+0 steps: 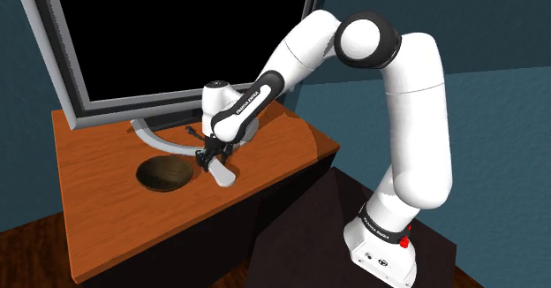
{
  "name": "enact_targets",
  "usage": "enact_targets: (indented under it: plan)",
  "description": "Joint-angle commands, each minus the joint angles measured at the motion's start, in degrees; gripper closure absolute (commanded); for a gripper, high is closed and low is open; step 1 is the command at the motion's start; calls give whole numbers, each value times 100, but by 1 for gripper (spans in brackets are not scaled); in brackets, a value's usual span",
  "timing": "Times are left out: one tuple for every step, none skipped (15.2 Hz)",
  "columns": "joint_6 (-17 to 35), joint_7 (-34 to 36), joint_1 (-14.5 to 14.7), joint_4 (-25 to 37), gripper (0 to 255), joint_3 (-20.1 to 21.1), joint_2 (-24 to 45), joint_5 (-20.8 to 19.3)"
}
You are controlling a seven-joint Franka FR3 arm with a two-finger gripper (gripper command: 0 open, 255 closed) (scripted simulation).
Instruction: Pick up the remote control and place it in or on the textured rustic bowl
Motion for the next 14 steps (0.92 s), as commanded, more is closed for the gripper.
enact_targets:
  plan:
    - [-123, -34, -30, -16, 255, 40, -139, 45]
    - [-176, -48, -43, -28, 255, 57, -205, 65]
    - [-230, -63, -56, -39, 255, 75, -270, 87]
    - [-284, -78, -69, -48, 255, 92, -334, 108]
    - [-338, -93, -81, -57, 255, 109, -398, 130]
    - [-393, -109, -93, -64, 255, 126, -461, 152]
    - [-449, -124, -105, -70, 255, 142, -524, 174]
    - [-505, -140, -117, -75, 255, 158, -586, 196]
    - [-562, -155, -128, -78, 255, 173, -647, 218]
    - [-619, -171, -139, -80, 255, 188, -708, 241]
    - [-677, -187, -149, -81, 255, 203, -768, 263]
    - [-736, -202, -160, -81, 255, 217, -828, 286]
    - [-794, -218, -170, -79, 255, 231, -886, 308]
    - [-854, -233, -179, -76, 255, 245, -944, 330]
